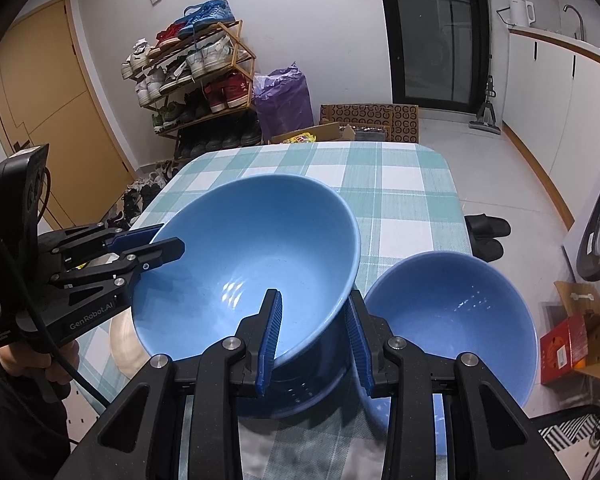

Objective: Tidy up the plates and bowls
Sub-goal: 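Carry the held bowl over the other blue bowl beside the plates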

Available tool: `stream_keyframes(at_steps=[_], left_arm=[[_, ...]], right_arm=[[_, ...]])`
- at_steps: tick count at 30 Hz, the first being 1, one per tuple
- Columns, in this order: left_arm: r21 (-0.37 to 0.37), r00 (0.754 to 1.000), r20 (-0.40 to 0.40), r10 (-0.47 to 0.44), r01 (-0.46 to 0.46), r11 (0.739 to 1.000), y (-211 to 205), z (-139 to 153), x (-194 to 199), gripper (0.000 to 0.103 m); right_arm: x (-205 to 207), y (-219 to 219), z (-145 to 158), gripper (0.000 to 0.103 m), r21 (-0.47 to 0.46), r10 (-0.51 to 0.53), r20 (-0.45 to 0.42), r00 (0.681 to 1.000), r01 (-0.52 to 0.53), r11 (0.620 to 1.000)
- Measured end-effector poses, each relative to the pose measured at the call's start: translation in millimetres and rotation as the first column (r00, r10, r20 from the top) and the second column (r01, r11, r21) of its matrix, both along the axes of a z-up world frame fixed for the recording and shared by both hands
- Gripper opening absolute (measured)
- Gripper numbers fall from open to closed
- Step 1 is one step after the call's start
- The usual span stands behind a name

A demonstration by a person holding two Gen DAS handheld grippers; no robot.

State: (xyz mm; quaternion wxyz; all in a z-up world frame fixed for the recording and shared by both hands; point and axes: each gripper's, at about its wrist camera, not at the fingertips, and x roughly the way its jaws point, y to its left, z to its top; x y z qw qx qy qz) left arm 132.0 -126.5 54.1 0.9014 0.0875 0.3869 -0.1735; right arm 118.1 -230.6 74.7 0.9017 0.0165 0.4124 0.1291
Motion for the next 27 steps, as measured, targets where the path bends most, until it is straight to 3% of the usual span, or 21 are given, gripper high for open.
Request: stream_keyframes(at_steps=[27], left_arm=[[0.009, 1.0, -0.016, 0.011, -0.011, 1.0, 4, -22, -7, 0.02]], right_arm=[[-13, 16, -28, 0.034, -0.082, -0.012, -0.03, 0.999, 0.01, 0.997]])
